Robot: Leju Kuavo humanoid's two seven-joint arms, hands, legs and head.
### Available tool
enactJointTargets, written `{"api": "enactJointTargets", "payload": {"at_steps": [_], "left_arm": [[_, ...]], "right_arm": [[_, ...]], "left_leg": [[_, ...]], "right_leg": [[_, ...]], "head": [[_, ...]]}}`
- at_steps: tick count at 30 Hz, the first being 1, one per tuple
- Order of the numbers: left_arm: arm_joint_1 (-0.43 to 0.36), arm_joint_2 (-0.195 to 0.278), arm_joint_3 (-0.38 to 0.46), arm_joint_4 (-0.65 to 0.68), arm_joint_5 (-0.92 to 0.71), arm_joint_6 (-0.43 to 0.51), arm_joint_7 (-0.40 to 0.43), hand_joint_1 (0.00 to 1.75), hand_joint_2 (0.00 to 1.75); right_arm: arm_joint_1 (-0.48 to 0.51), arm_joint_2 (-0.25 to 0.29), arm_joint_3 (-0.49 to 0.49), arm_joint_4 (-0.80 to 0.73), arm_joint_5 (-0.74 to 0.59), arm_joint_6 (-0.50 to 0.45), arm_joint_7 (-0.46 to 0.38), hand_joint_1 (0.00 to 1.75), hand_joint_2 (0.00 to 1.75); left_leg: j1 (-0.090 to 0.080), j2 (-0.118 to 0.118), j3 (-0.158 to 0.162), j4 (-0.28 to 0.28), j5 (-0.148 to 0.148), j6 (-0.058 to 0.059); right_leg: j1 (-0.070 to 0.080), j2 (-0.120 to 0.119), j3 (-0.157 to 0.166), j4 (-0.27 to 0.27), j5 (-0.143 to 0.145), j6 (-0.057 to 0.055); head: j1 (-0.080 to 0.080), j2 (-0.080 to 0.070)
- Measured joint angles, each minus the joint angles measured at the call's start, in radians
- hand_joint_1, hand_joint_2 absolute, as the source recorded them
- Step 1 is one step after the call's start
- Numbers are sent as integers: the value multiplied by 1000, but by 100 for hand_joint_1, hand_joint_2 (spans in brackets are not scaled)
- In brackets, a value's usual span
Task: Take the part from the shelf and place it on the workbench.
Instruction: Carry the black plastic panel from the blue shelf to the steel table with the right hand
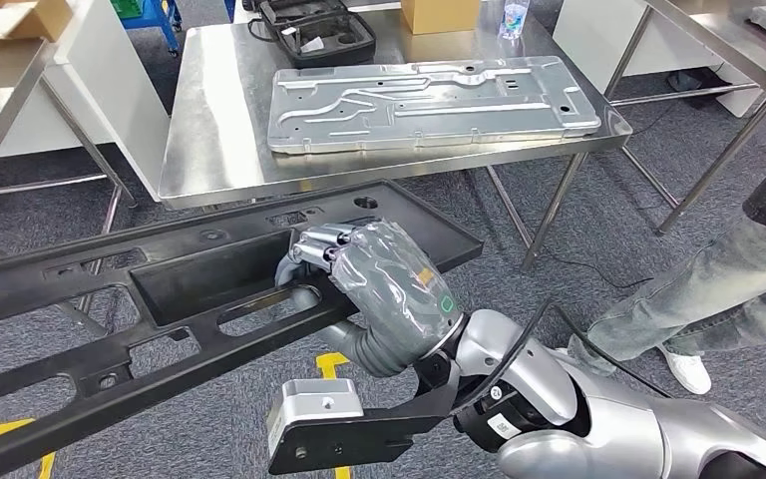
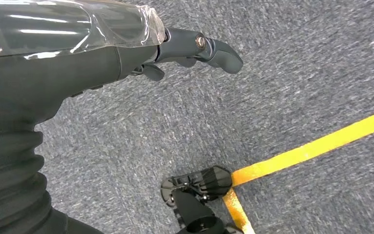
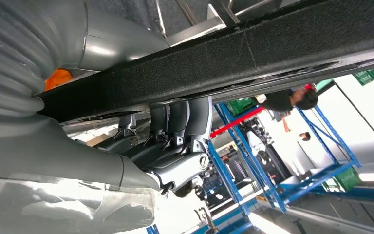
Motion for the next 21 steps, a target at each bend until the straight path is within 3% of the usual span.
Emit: {"api": "enactJointTargets", "payload": {"at_steps": [1,2,5,7,10,12,14,16,17,18,20,21], "left_arm": [[1,0,0,0,0,0,1,0,175],[1,0,0,0,0,0,2,0,175],[0,0,0,0,-2,2,5,0,175],[-1,0,0,0,0,8,7,0,175],[0,-1,0,0,5,13,8,0,175],[-1,-1,0,0,5,14,7,0,175],[0,-2,0,0,6,9,7,0,175],[2,-2,0,0,9,-5,6,0,175],[3,-2,0,0,12,-12,5,0,175],[3,-2,0,0,14,-17,4,0,175],[1,-1,0,0,15,-20,3,0,175],[1,-1,0,0,15,-21,2,0,175]], "right_arm": [[1,-1,2,2,0,0,0,175,175],[2,-3,3,3,0,0,1,175,175],[2,-4,3,4,0,0,1,175,175],[2,-4,4,4,2,-1,1,175,175],[2,-5,4,5,5,-1,3,175,175],[2,-5,4,5,7,-2,3,175,175],[3,-5,5,5,9,-2,3,175,175],[5,-5,8,5,9,-2,3,175,175],[6,-5,9,5,9,-2,3,175,175],[6,-5,10,5,10,-2,3,175,175],[6,-5,10,5,11,-2,3,175,175],[5,-5,10,5,11,-2,3,175,175]], "left_leg": [[0,-1,0,1,-1,0],[0,-2,1,2,-2,-1],[0,-8,4,11,-12,-10],[-4,-9,1,16,-17,-18],[-3,-8,-5,24,-26,-31],[1,-5,-35,95,-69,-42],[4,-3,-99,238,-136,-51],[5,-3,-144,329,-160,-54],[5,-3,-139,314,-142,-53],[5,-2,-114,258,-109,-51],[1,0,-41,100,-44,-41],[-2,1,-17,47,-26,-37]], "right_leg": [[0,0,-13,17,6,1],[-1,0,-4,-9,31,1],[-2,1,89,-213,129,-3],[0,2,114,-269,142,-12],[1,1,112,-271,145,-29],[-3,0,113,-273,146,-37],[-3,0,113,-273,146,-41],[-2,0,113,-272,145,-41],[-2,0,114,-272,145,-41],[-2,0,116,-272,145,-41],[-1,1,119,-272,144,-38],[1,1,119,-272,143,-35]], "head": [[0,0],[0,0],[1,0],[0,0],[-1,0],[-4,0],[-6,0],[-7,0],[-7,0],[-7,0],[-7,0],[-7,0]]}}
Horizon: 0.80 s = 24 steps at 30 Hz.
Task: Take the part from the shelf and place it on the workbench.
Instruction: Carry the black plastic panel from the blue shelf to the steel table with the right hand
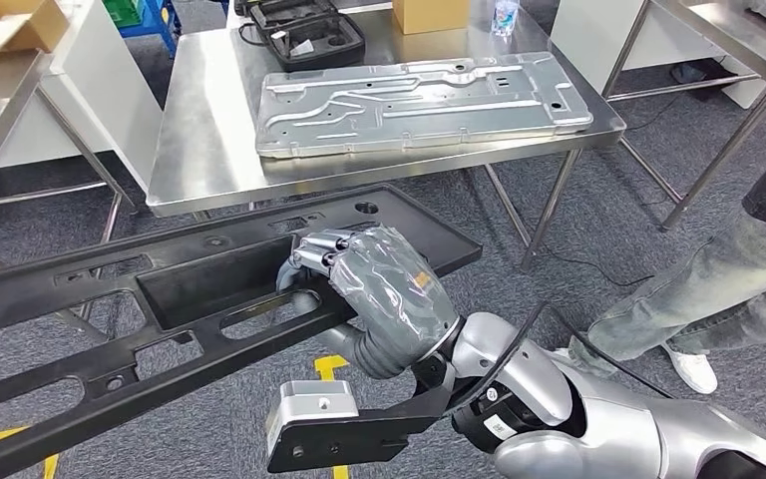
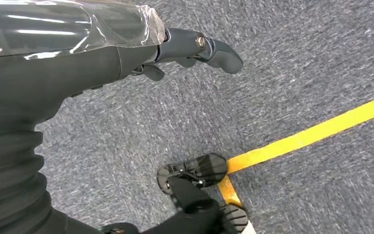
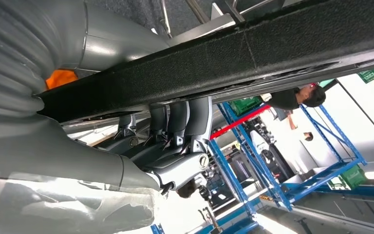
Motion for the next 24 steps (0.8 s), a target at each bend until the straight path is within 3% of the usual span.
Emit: {"api": "enactJointTargets", "payload": {"at_steps": [1,4,5,6,9,10,11,12,13,15,16,20,22,24], "left_arm": [[0,0,0,0,0,0,0,0,175],[2,0,0,0,2,-1,0,0,175],[2,0,0,0,2,-2,0,0,175],[1,0,0,0,2,-3,0,0,175],[1,0,0,0,3,-6,2,0,175],[2,0,0,0,3,-6,3,0,175],[3,0,0,0,3,-7,3,0,175],[3,0,0,0,3,-7,4,0,175],[3,0,0,0,3,-7,5,0,175],[2,-1,0,0,2,-8,6,0,175],[2,-1,0,0,2,-8,6,0,175],[2,-1,0,0,3,-8,7,0,175],[1,-2,0,0,2,-10,6,0,175],[2,-3,0,0,2,-10,7,0,175]], "right_arm": [[0,0,0,0,0,0,0,175,175],[0,0,0,0,0,0,0,175,175],[0,0,0,0,0,0,0,175,175],[0,-1,0,0,0,0,0,175,175],[5,-2,1,0,1,0,0,175,175],[7,-2,1,1,1,0,0,175,175],[8,-3,1,1,1,0,0,175,175],[9,-4,1,1,1,0,0,175,175],[9,-4,1,2,1,0,0,175,175],[8,-4,1,2,1,0,0,175,175],[8,-5,1,2,1,0,0,175,175],[8,-6,1,2,2,0,1,175,175],[7,-6,1,2,3,0,1,175,175],[8,-6,2,2,6,0,1,175,175]], "left_leg": [[-3,0,11,-27,6,5],[-5,-2,15,-34,11,20],[-2,-1,18,-38,15,26],[1,-1,22,-43,18,32],[1,-1,22,-44,21,38],[1,-1,22,-44,21,39],[1,-2,22,-43,21,38],[1,-3,23,-43,20,38],[2,-4,25,-41,18,36],[-2,-6,23,-35,13,29],[-4,-6,22,-33,12,25],[-3,-4,12,-21,0,6],[1,-2,-26,67,-50,-6],[5,-2,-94,213,-112,-15]], "right_leg": [[1,0,0,0,0,4],[0,0,0,0,-1,20],[0,1,-6,15,-13,24],[0,1,-21,51,-37,28],[-1,1,-114,250,-128,33],[-1,1,-134,290,-136,34],[-1,1,-135,289,-123,35],[-1,1,-113,244,-94,35],[-1,1,-76,168,-55,34],[0,2,-11,36,-8,28],[1,3,3,5,-1,24],[0,3,2,-5,3,4],[-3,2,2,-7,5,-4],[-3,1,0,-7,4,-7]], "head": [[0,0],[1,0],[2,0],[3,0],[6,0],[6,0],[6,0],[6,0],[6,0],[6,0],[6,0],[5,0],[2,0],[0,0]]}}
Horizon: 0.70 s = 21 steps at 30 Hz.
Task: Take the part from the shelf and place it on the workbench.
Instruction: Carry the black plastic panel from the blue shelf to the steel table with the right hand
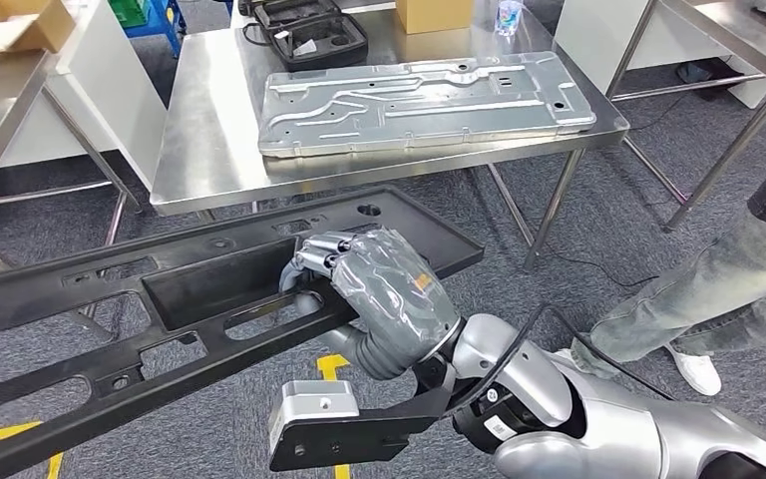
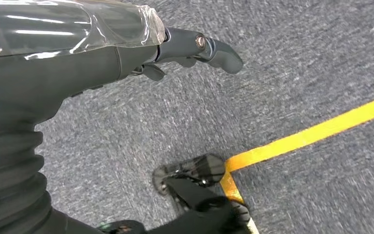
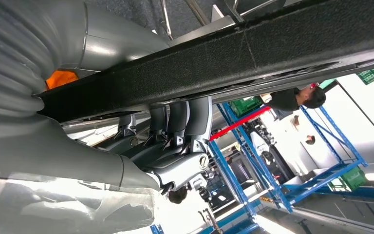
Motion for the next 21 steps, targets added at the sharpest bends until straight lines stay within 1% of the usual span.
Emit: {"api": "enactJointTargets", "payload": {"at_steps": [1,2,3,4,5,6,7,8,9,11,12,13,15,16,17,18,19,20,21], "left_arm": [[1,0,0,0,0,0,0,0,175],[2,0,0,0,0,0,0,0,175],[2,0,0,0,0,0,0,0,175],[2,0,0,0,0,0,0,0,175],[1,0,0,0,0,0,0,0,175],[0,0,0,0,0,0,0,0,175],[0,0,0,0,0,0,0,0,175],[0,0,0,0,0,0,0,0,175],[0,0,0,0,0,0,0,0,175],[2,0,0,0,0,0,0,0,175],[2,0,0,0,0,0,0,0,175],[1,0,0,0,0,0,0,0,175],[1,0,0,0,1,0,0,0,175],[2,0,0,0,1,0,1,0,175],[2,0,0,0,1,0,1,0,175],[3,0,0,0,0,0,1,0,175],[3,0,0,0,0,-1,1,0,175],[3,-1,0,0,0,-1,2,0,175],[2,-1,0,0,0,-1,2,0,175]], "right_arm": [[1,0,1,0,1,0,0,175,175],[1,0,3,1,2,0,0,175,175],[1,0,4,1,2,1,0,175,175],[1,0,5,1,3,1,0,175,175],[1,0,5,1,3,1,0,175,175],[0,0,5,1,3,2,0,175,175],[-1,0,5,1,3,3,0,175,175],[-1,0,5,1,3,3,0,175,175],[-1,0,5,1,3,4,0,175,175],[-2,-1,4,1,3,6,0,175,175],[-2,-1,4,1,3,7,0,175,175],[-3,-1,4,1,3,7,0,175,175],[-1,-2,4,1,3,8,0,175,175],[1,-2,4,1,3,9,1,175,175],[3,-3,4,1,3,10,1,175,175],[4,-3,4,1,3,10,2,175,175],[4,-3,4,1,3,10,2,175,175],[4,-3,4,1,3,10,2,175,175],[4,-4,4,1,3,10,2,175,175]], "left_leg": [[2,0,-25,50,-13,-3],[3,0,-33,62,-6,-4],[4,0,-20,30,19,-3],[5,1,12,-39,54,-1],[4,2,50,-121,83,5],[1,4,83,-189,103,11],[-2,5,104,-233,112,17],[-5,5,111,-251,111,23],[-7,4,113,-253,111,29],[-4,3,124,-259,112,42],[-2,2,131,-260,113,48],[-1,2,138,-260,112,54],[-3,1,143,-259,108,61],[-3,1,147,-259,104,62],[-4,0,152,-259,99,63],[-4,-2,160,-259,93,61],[-4,-4,170,-259,85,59],[-3,-5,179,-259,76,55],[-4,-6,188,-259,68,51]], "right_leg": [[0,0,0,0,0,0],[0,0,0,0,-1,0],[0,1,1,0,-2,1],[0,1,3,0,-3,2],[1,1,6,0,-5,5],[2,1,8,-1,-7,9],[3,1,10,-2,-8,14],[4,0,11,0,-6,20],[4,1,12,3,-3,26],[3,1,8,22,-6,37],[2,2,-3,47,-21,40],[1,2,-26,93,-46,43],[0,2,-100,228,-102,47],[0,2,-136,283,-117,49],[0,2,-157,304,-113,49],[0,2,-156,283,-87,50],[0,2,-135,222,-45,50],[0,2,-103,143,2,48],[1,2,-75,75,24,45]], "head": [[0,0],[0,0],[0,0],[-1,0],[-1,0],[0,0],[0,0],[0,0],[1,0],[1,0],[2,0],[3,0],[4,0],[4,0],[4,0],[5,0],[5,0],[5,0],[5,0]]}}
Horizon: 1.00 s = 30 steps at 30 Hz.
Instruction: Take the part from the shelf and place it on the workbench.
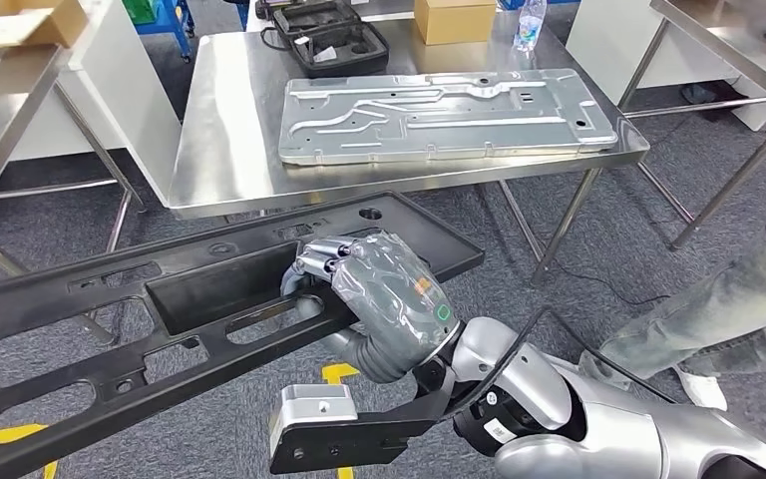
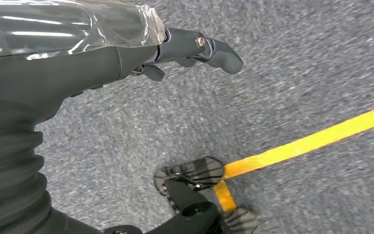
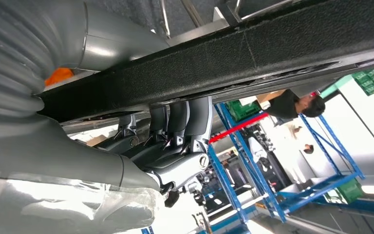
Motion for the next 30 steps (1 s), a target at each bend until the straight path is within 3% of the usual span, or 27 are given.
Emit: {"api": "enactJointTargets", "payload": {"at_steps": [2,5,7,10,11,12,13,16,17,18,21,23,25,26,27,28,30], "left_arm": [[-1,0,0,0,0,0,1,0,175],[-2,0,0,0,0,0,2,0,175],[-5,-1,0,0,0,0,2,0,175],[-2,-1,-1,0,0,0,3,0,175],[0,-1,-1,0,0,0,4,0,175],[2,-1,-1,0,0,0,4,0,175],[2,-1,-1,0,0,0,4,0,175],[4,0,0,0,0,0,7,0,175],[4,0,-1,0,0,1,9,0,175],[5,1,-1,1,0,1,10,0,175],[1,1,-1,1,0,1,10,0,175],[-2,2,-1,1,1,1,10,0,175],[-3,2,-1,1,2,1,11,0,175],[-2,2,-1,1,2,1,11,0,175],[0,2,-1,1,2,1,12,0,175],[0,2,-1,1,3,1,12,0,175],[0,2,-1,1,3,1,13,0,175]], "right_arm": [[0,0,0,0,0,0,0,175,175],[0,-2,0,0,0,0,1,175,175],[-1,-1,0,0,0,0,1,175,175],[0,0,0,0,0,0,0,175,175],[1,0,0,0,0,0,0,175,175],[1,0,0,0,0,0,0,175,175],[1,0,1,0,0,0,0,175,175],[1,1,1,1,2,0,0,175,175],[1,1,1,2,5,1,2,175,175],[0,2,0,4,9,2,5,175,175],[-7,2,-1,8,25,13,14,175,175],[-10,1,-1,12,40,17,25,175,175],[-10,0,-1,18,76,19,45,175,175],[-10,-1,-1,21,102,19,57,175,175],[-9,-3,-2,25,133,20,69,175,175],[-9,-5,-3,27,163,21,82,175,175],[-7,-9,-8,33,203,23,98,175,175]], "left_leg": [[-2,0,7,1,-13,-12],[-3,2,4,25,-17,-27],[1,4,-46,113,-23,-37],[5,6,-179,299,-89,-51],[6,6,-208,320,-106,-53],[6,6,-219,307,-103,-52],[6,6,-214,260,-75,-50],[-1,9,-166,70,75,-33],[-5,10,-157,39,103,-27],[-8,11,-153,29,110,-21],[-5,8,-129,20,102,-1],[-4,8,-111,18,91,14],[-4,7,-96,18,76,21],[-5,5,-87,18,68,22],[-5,3,-75,18,58,21],[-5,1,-61,18,47,20],[-6,-3,-33,19,24,14]], "right_leg": [[4,0,26,-63,10,-12],[4,1,36,-66,5,-34],[0,1,49,-68,-3,-43],[0,3,66,-69,-22,-49],[0,4,75,-69,-30,-48],[0,5,87,-69,-39,-47],[0,5,101,-69,-48,-45],[1,6,136,-73,-76,-34],[3,8,142,-76,-83,-29],[4,10,146,-75,-86,-24],[3,11,140,-35,-90,-14],[2,10,81,71,-117,-9],[2,10,-7,197,-169,-4],[2,9,-40,230,-187,-3],[2,9,-56,228,-187,-2],[2,9,-55,192,-165,-3],[3,9,-19,49,-61,-8]], "head": [[0,0],[0,0],[-3,0],[-7,0],[-7,0],[-7,0],[-7,0],[-8,0],[-9,0],[-9,0],[-7,0],[-6,0],[-4,0],[-4,0],[-3,0],[-3,0],[-2,0]]}}
